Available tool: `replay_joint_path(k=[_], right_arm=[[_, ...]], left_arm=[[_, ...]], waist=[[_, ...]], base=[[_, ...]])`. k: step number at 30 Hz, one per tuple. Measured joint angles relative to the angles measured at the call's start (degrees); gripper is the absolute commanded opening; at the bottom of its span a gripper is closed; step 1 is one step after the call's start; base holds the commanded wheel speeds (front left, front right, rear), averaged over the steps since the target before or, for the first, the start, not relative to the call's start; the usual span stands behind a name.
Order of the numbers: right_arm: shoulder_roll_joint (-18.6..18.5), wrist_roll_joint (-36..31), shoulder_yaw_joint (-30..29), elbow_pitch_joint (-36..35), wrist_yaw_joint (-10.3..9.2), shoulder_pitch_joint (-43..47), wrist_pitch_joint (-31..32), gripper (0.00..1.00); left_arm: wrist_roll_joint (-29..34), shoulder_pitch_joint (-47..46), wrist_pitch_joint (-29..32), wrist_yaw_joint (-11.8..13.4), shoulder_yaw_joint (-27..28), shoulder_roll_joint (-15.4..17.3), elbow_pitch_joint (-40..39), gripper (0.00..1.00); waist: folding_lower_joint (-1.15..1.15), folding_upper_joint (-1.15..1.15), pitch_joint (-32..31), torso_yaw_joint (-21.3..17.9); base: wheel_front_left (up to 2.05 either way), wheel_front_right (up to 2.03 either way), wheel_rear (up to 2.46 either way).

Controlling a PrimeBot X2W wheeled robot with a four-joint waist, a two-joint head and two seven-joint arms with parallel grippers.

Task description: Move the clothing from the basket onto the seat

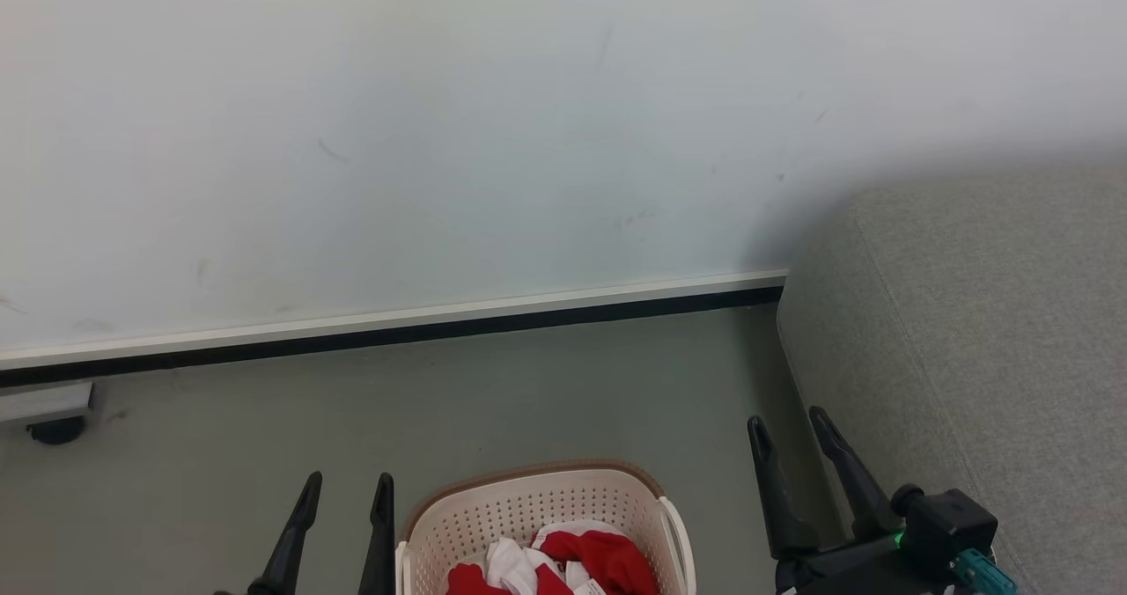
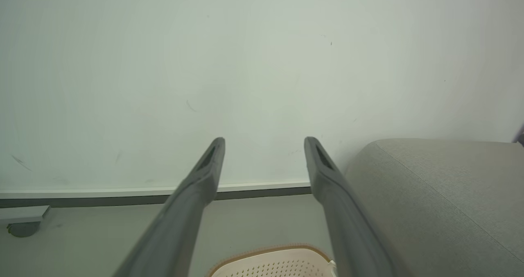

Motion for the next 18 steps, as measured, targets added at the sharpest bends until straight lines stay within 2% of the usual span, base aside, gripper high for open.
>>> replay_joint_path(k=[18], right_arm=[[1.1, -4.6, 0.1, 1.1, 0.00, -0.4, -2.5, 1.00]], left_arm=[[6.4, 0.0, -1.0, 1.1, 0.1, 0.0, -1.1, 1.00]], waist=[[0.00, 0.00, 0.1, -0.4]], base=[[0.00, 0.00, 0.00]])
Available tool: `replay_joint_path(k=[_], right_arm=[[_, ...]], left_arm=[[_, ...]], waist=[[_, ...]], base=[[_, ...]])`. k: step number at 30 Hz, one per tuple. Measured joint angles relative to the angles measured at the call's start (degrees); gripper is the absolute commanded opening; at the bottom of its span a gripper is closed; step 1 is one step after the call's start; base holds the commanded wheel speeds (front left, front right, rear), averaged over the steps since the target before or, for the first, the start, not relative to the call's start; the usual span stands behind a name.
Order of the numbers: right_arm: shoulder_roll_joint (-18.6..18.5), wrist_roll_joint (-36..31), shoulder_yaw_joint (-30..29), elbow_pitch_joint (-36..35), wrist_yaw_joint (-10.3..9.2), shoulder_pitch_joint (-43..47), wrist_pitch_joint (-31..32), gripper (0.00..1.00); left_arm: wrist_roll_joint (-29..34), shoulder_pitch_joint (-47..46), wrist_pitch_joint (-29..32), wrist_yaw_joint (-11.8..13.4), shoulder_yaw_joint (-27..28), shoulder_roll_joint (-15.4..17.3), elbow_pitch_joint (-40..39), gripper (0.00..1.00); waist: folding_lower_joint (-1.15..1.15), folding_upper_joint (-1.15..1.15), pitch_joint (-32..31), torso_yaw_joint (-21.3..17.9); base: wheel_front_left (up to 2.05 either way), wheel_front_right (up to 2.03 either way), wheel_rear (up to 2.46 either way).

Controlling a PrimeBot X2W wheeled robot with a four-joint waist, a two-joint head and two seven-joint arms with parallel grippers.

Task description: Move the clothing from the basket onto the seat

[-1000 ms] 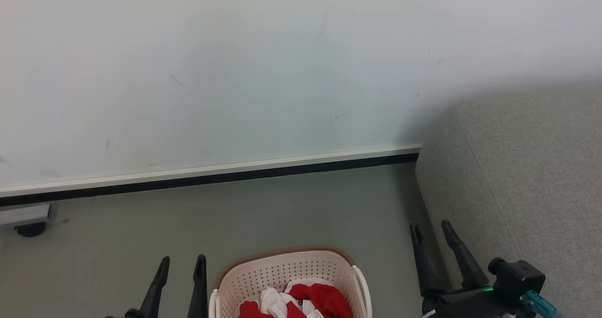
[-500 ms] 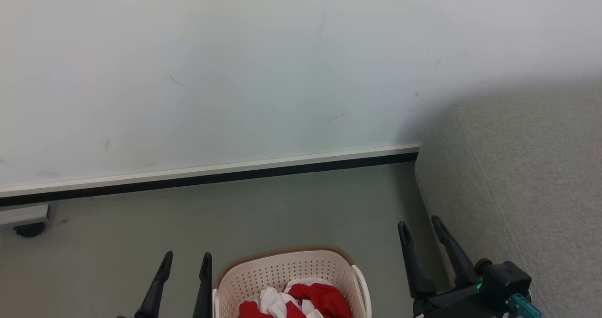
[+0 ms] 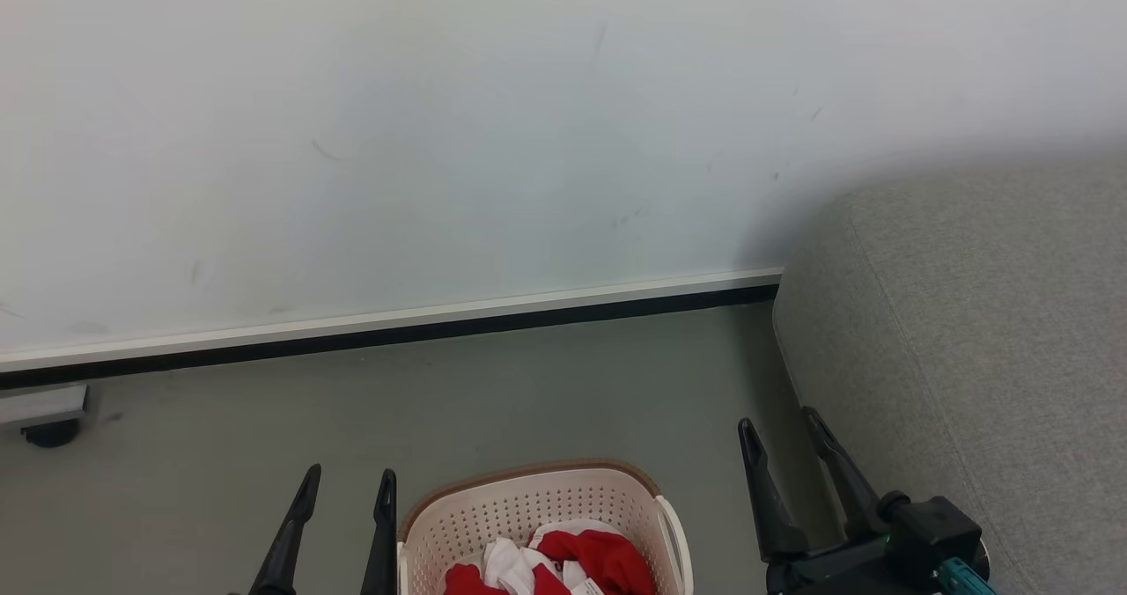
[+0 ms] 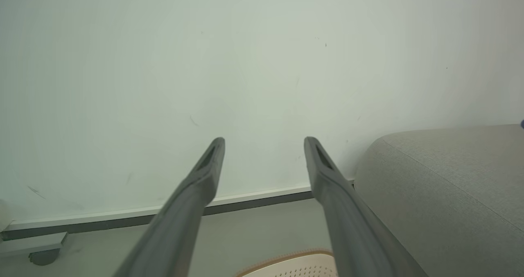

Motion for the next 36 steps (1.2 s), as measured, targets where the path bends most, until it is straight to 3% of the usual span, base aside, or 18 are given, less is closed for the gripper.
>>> replay_joint_path(k=[36], right_arm=[[0.1, -0.5, 0.3, 1.2, 0.00, -0.2, -0.1, 1.00]], left_arm=[[-0.1, 0.0, -0.2, -1.2, 0.3, 0.0, 2.2, 1.00]], waist=[[0.00, 0.00, 1.0, 0.0]], base=[[0.00, 0.00, 0.00]])
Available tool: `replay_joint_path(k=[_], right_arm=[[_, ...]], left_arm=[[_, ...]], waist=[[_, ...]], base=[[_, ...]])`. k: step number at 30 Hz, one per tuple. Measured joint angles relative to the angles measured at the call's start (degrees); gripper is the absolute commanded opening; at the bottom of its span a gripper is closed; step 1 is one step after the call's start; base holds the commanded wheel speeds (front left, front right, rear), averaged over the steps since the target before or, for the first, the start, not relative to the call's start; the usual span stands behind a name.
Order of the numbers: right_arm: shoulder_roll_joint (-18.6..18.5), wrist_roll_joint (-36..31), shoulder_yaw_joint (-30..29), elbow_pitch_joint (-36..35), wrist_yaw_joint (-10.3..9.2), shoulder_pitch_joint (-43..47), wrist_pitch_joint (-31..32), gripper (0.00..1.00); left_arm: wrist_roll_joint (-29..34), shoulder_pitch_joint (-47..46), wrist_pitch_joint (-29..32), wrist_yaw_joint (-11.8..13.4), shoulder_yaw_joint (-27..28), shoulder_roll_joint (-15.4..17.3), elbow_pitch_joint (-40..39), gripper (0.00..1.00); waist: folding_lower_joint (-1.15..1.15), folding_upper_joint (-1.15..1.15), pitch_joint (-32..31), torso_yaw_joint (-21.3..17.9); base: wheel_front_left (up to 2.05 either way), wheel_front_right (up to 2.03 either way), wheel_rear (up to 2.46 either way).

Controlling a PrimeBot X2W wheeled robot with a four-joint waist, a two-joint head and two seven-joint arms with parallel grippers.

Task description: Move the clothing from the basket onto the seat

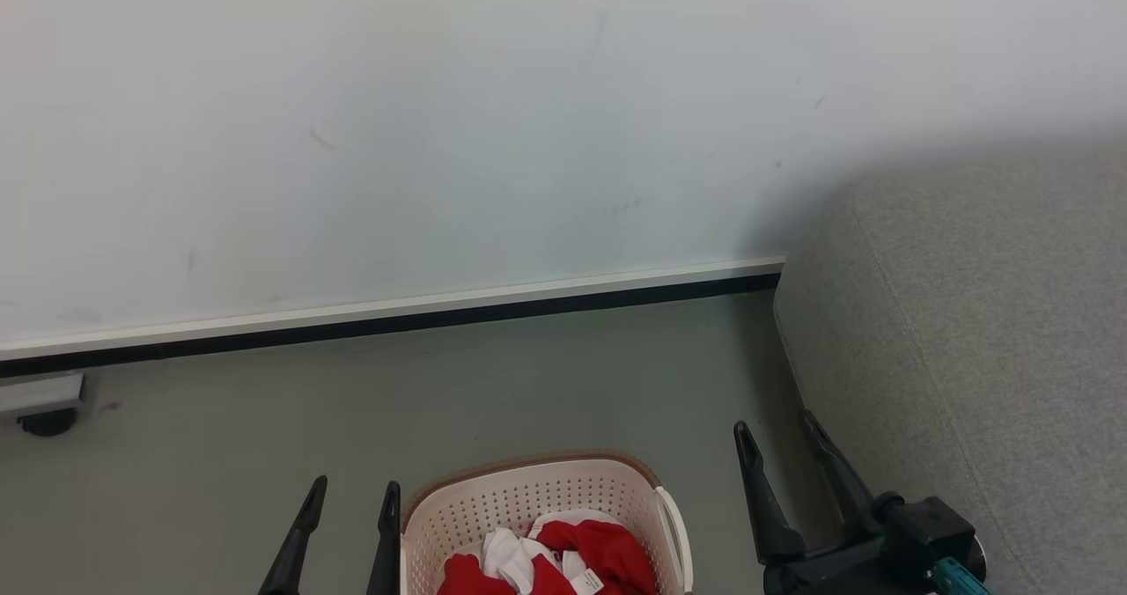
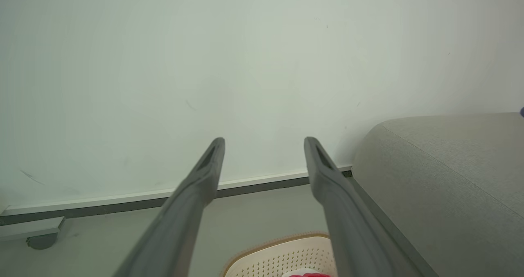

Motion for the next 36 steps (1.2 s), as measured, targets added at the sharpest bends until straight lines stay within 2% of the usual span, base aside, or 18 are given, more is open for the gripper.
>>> replay_joint_path(k=[7, 15, 27, 36], right_arm=[[-0.1, -0.3, -0.3, -0.9, 0.00, -0.9, 0.0, 1.00], [-0.1, -1.0, -1.1, -3.8, 0.00, -4.1, 0.0, 1.00], [-0.3, -2.2, -1.8, -9.9, 0.00, -13.6, 0.0, 1.00], [0.0, -2.8, -1.5, -11.7, 0.00, -18.6, 0.0, 1.00]], left_arm=[[0.2, -0.5, 0.0, -0.6, -1.5, 0.0, 1.9, 1.00], [1.4, -5.3, 0.0, -3.0, -4.4, 0.0, 6.6, 1.00], [3.7, -17.9, 0.0, -7.0, -9.0, 0.3, 20.7, 1.00], [4.7, -27.9, 0.0, -8.1, -11.1, 2.2, 28.9, 1.00]], waist=[[0.00, 0.00, 1.6, -0.4], [0.00, 0.00, 6.0, -1.1], [0.02, 0.00, 17.8, -3.2], [0.02, 0.01, 26.4, -5.3]], base=[[0.00, 0.00, 0.00], [0.00, 0.00, 0.00], [0.00, 0.00, 0.00], [0.00, 0.00, 0.00]])
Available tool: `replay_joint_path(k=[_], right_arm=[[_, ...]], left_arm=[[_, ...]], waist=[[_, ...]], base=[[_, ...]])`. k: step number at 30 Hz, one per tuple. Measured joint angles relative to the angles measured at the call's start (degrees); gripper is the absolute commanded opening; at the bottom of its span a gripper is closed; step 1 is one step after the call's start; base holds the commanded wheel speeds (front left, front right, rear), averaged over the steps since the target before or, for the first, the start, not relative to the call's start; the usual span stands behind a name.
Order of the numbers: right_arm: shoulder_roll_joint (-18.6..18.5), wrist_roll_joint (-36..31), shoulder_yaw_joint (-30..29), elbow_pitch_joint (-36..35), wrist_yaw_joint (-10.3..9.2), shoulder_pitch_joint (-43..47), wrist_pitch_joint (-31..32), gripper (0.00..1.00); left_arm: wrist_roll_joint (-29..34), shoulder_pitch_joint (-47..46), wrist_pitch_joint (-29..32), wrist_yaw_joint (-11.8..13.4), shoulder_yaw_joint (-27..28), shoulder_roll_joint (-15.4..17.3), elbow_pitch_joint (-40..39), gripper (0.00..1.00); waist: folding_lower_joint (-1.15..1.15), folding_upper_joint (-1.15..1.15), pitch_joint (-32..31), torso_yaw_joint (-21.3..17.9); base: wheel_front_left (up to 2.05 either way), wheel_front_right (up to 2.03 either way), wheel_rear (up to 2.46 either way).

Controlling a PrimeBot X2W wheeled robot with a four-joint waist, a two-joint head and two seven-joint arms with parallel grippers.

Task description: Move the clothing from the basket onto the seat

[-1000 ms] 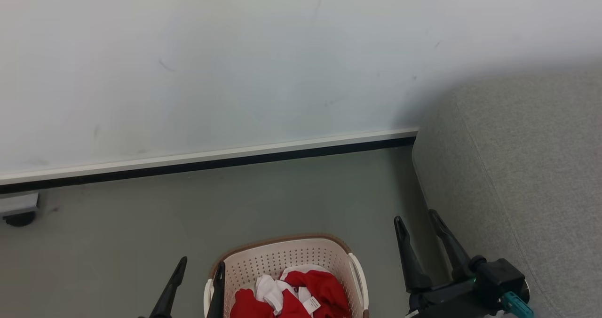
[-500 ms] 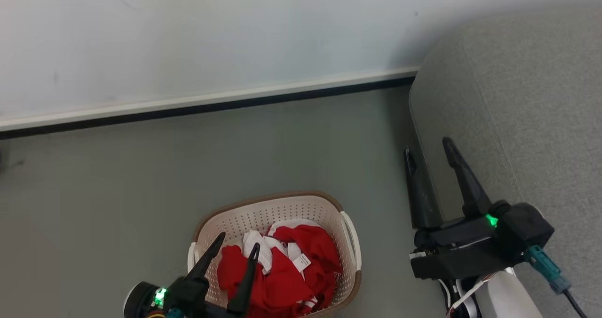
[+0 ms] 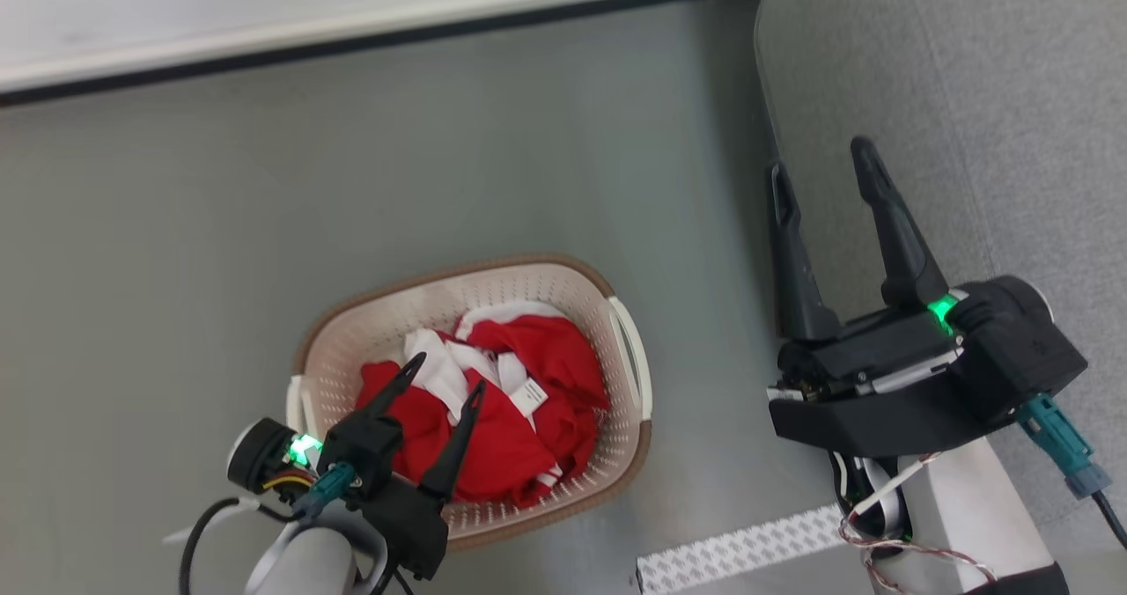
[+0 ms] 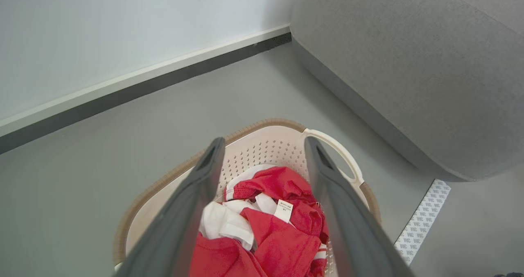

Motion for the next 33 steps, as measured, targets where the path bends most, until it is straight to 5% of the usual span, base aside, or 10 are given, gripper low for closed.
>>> replay_joint_path(k=[21, 33], right_arm=[[2.0, 0.5, 0.6, -5.5, 0.00, -8.6, 0.0, 1.00], [2.6, 3.2, 0.5, -6.1, 0.00, -10.7, 0.0, 1.00]], left_arm=[[5.2, -20.8, 0.0, -1.4, -17.6, 6.0, 15.7, 1.00], [6.1, -29.0, 0.0, -0.2, -21.3, 7.7, 19.1, 1.00]], waist=[[-0.01, 0.00, 18.8, -5.1], [-0.01, 0.00, 26.3, -8.5]], base=[[0.00, 0.00, 0.00], [0.00, 0.00, 0.00]])
